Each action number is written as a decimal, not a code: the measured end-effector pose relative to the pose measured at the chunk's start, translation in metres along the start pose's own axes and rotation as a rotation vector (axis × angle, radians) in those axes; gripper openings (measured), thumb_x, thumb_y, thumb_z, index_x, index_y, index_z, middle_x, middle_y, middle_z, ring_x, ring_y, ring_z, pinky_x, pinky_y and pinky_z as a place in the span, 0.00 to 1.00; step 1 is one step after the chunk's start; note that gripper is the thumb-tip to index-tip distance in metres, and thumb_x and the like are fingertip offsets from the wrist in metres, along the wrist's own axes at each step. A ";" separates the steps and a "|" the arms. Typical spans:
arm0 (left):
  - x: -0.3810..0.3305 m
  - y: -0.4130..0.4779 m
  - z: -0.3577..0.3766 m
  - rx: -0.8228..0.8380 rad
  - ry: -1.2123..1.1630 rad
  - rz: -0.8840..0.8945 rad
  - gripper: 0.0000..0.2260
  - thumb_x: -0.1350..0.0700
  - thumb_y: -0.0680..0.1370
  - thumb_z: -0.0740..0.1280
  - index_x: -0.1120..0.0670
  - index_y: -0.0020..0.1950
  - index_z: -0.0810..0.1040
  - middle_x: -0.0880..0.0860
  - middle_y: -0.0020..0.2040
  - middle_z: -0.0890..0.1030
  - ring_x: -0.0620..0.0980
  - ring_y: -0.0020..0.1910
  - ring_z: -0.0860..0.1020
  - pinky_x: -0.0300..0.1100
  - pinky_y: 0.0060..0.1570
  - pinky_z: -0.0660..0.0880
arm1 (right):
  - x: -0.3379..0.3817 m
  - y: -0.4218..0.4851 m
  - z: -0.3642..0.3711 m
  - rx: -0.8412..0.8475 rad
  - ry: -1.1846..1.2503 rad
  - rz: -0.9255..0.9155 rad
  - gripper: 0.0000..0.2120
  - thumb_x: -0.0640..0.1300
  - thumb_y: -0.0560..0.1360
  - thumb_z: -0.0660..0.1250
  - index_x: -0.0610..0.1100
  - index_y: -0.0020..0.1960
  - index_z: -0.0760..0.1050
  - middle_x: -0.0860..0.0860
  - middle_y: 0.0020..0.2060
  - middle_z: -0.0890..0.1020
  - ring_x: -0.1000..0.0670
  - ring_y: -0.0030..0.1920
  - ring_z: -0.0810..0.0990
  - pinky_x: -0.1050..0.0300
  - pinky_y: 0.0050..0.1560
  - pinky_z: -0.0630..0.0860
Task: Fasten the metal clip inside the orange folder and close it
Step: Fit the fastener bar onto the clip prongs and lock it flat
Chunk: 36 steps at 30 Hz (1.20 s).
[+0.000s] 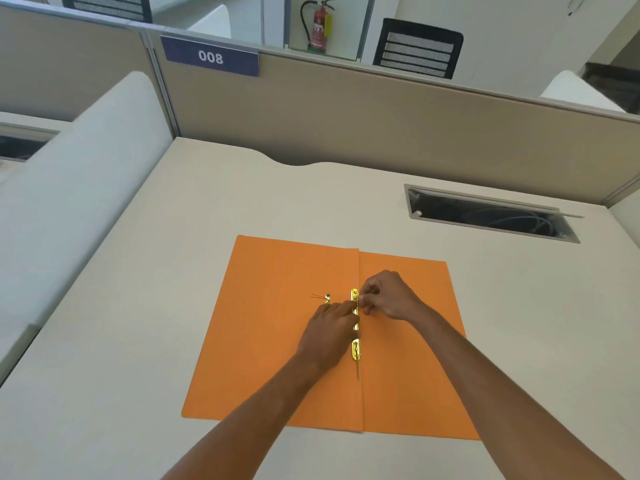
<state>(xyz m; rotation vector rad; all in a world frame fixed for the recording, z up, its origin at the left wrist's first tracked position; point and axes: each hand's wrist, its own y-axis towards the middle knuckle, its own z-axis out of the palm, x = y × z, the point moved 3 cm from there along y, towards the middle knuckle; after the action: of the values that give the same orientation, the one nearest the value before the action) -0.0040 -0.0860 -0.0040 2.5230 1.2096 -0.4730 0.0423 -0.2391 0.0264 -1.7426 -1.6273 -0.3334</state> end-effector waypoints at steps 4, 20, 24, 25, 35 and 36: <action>0.000 0.000 0.003 0.011 0.031 0.001 0.09 0.53 0.78 0.65 0.55 0.54 0.81 0.51 0.61 0.79 0.54 0.62 0.74 0.46 0.62 0.66 | 0.004 0.007 -0.006 0.095 -0.129 -0.016 0.07 0.34 0.74 0.70 0.40 0.38 0.81 0.44 0.32 0.85 0.51 0.30 0.85 0.58 0.37 0.82; 0.002 0.004 0.003 0.011 -0.022 -0.025 0.10 0.53 0.78 0.67 0.56 0.56 0.81 0.50 0.57 0.81 0.53 0.56 0.75 0.46 0.58 0.68 | 0.039 0.033 0.002 0.108 -0.604 -0.012 0.11 0.36 0.72 0.70 0.46 0.34 0.72 0.44 0.45 0.79 0.42 0.50 0.78 0.53 0.39 0.70; 0.003 0.004 0.004 0.006 -0.012 -0.018 0.10 0.53 0.79 0.67 0.56 0.56 0.81 0.50 0.57 0.81 0.54 0.56 0.75 0.46 0.58 0.68 | 0.042 0.032 0.006 0.066 -0.693 -0.047 0.04 0.35 0.73 0.68 0.42 0.47 0.77 0.42 0.51 0.78 0.41 0.49 0.78 0.51 0.42 0.72; 0.003 0.004 0.004 0.010 -0.005 -0.016 0.10 0.53 0.79 0.66 0.56 0.55 0.81 0.50 0.57 0.81 0.54 0.56 0.75 0.46 0.58 0.68 | 0.043 0.031 0.007 0.068 -0.720 -0.063 0.05 0.36 0.73 0.68 0.41 0.49 0.77 0.43 0.52 0.77 0.41 0.49 0.78 0.51 0.42 0.71; 0.003 0.004 0.005 0.006 0.023 0.004 0.09 0.54 0.79 0.66 0.56 0.52 0.82 0.52 0.56 0.81 0.55 0.54 0.76 0.48 0.58 0.69 | 0.049 0.037 0.010 0.248 -0.938 -0.230 0.06 0.36 0.75 0.66 0.40 0.52 0.76 0.41 0.52 0.77 0.41 0.47 0.77 0.52 0.38 0.67; 0.004 0.004 0.005 0.005 0.023 0.005 0.09 0.54 0.79 0.66 0.56 0.52 0.82 0.51 0.56 0.81 0.54 0.54 0.75 0.48 0.58 0.69 | 0.049 0.039 0.009 0.270 -0.911 -0.216 0.05 0.36 0.75 0.66 0.40 0.51 0.76 0.42 0.52 0.77 0.42 0.45 0.76 0.52 0.39 0.68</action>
<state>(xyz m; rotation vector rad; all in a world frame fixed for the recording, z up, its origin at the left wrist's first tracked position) 0.0008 -0.0882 -0.0094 2.5416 1.2114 -0.4474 0.0848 -0.1937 0.0383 -1.5864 -2.3487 0.6628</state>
